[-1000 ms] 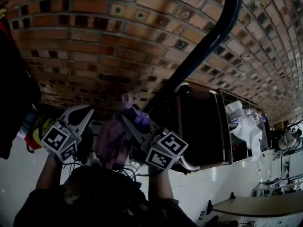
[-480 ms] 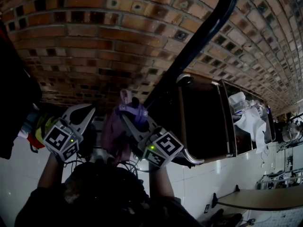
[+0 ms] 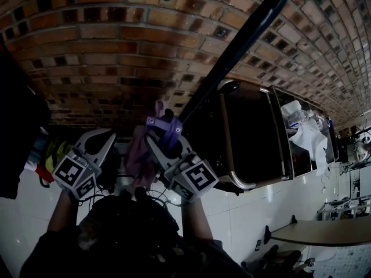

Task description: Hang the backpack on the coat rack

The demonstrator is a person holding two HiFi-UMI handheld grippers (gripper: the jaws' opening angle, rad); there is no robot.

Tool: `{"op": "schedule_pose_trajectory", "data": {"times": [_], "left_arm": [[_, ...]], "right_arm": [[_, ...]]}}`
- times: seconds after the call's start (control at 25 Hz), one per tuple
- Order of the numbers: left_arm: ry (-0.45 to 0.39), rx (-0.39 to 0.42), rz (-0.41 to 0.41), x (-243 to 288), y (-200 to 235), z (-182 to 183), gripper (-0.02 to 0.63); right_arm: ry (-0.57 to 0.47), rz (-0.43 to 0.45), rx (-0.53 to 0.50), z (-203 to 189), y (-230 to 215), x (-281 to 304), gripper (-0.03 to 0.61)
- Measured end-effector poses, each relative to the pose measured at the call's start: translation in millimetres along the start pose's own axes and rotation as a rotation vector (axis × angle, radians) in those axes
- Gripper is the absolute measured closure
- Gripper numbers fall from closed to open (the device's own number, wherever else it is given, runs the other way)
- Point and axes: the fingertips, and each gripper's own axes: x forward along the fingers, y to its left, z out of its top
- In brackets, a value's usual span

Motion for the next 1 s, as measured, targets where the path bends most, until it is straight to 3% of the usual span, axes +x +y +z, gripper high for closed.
{"op": "schedule_pose_trajectory", "data": {"times": [0.12,0.52,0.76,1.0], "left_arm": [[0.010,-0.007,-0.019,-5.6,0.3,-4.6,0.580],[0.017,-0.028,-0.048,-22.8,10.3,-16.3,0.580],[0.029,-0.024,-0.055,-30.1,-8.5,-23.3,0.580],[0.004,-0.003,-0.053,-50.6,-60.5,-25.3,0.580]], "right_arm": [[-0.005,-0.058,-0.011,-4.3,-1.1,-3.2,0.450],[0.033,-0.315,-0.014,-18.3,-20.2,-50.7,0.439],[0.018,-0.332,-0.020,-16.6,-13.0,-84.1,0.439],[-0.002,-0.332,-0.018,-23.0,20.0,-130.0,0.439]]}}
